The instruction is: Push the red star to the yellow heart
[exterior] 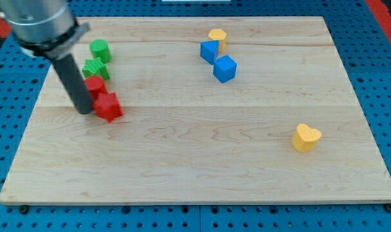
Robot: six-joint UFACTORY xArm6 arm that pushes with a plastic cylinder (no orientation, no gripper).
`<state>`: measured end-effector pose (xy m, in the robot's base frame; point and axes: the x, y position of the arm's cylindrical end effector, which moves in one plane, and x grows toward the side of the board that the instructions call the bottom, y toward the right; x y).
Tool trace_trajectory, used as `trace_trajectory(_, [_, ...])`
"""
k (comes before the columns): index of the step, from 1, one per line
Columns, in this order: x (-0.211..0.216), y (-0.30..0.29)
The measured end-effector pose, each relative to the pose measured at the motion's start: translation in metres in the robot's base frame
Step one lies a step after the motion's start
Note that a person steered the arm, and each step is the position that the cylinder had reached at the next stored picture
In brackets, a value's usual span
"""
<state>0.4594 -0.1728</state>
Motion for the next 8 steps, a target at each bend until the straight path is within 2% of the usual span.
trace_trajectory(1, [0.01, 0.039])
trace_trajectory(2, [0.014, 0.053])
trace_trajectory(3, [-0.004, 0.032])
trace_trajectory(4, [-0.021, 0.036])
trace_trajectory(6, [0.031, 0.152])
trace_trajectory(8, [-0.002, 0.207])
